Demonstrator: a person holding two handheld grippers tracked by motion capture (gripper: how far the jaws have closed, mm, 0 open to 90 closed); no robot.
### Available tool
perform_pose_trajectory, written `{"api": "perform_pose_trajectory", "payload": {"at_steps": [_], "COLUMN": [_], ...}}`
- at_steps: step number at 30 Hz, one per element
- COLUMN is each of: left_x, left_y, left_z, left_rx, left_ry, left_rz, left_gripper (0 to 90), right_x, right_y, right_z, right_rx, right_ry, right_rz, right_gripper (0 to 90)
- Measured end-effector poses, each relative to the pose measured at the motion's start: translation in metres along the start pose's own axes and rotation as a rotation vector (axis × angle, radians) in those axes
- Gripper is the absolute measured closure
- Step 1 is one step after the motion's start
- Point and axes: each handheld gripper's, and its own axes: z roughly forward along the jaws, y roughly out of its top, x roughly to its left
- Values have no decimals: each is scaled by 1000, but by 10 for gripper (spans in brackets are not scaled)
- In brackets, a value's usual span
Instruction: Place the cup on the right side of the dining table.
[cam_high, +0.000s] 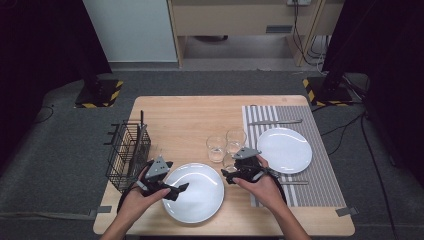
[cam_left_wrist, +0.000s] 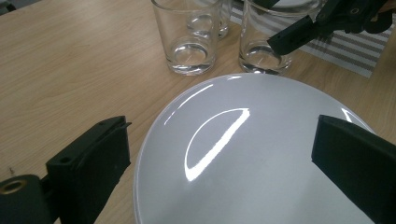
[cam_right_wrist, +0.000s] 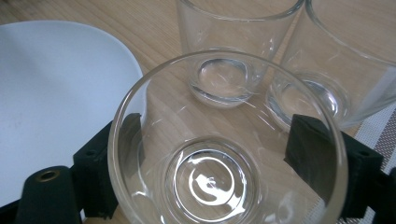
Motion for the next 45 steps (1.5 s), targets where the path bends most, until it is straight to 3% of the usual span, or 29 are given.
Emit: {"api": "perform_pose_trajectory", "payload": {"at_steps": [6,12,34,45], "left_x": [0,1,1,1], "left_y": [0,0,0,-1], "left_z": [-1,-2,-2,-2], "left_rx": [-3,-3,-3,-3], "left_ry": [2,3,2,3], "left_rz": [-2,-3,-2,-4], "left_gripper": [37,37,37,37], "right_x": [2,3,1,-1], "right_y": [2,2,2,3], "right_z": [8,10,8,-1], "right_rx": [14,11,18,11], "right_ry": [-3,-12,-10,-26], "right_rz": [9,9,20,0], "right_gripper": [111,131,192,193]}}
